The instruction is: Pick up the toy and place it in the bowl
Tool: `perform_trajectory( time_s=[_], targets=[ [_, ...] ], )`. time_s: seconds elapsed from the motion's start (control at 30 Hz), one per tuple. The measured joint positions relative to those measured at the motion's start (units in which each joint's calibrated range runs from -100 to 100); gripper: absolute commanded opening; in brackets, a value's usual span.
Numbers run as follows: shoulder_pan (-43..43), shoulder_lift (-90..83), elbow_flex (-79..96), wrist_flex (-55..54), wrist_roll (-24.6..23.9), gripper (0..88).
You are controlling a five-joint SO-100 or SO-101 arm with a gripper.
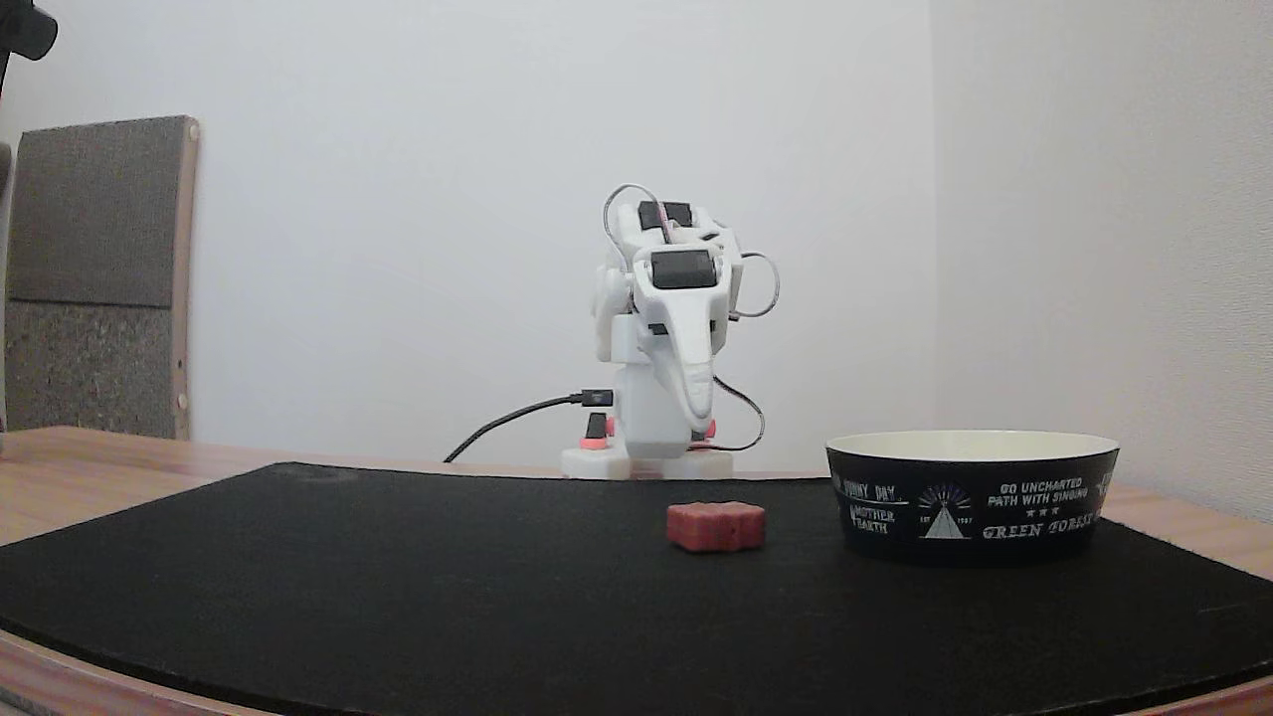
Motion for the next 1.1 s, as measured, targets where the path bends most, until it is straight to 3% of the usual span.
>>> perform_trajectory(
  time_s=[0.2, 1.1],
  targets=[
    [0.0, 0.0, 0.0, 0.0, 4.0, 2.6],
    [0.0, 0.0, 0.0, 0.5, 4.5, 2.6]
  ],
)
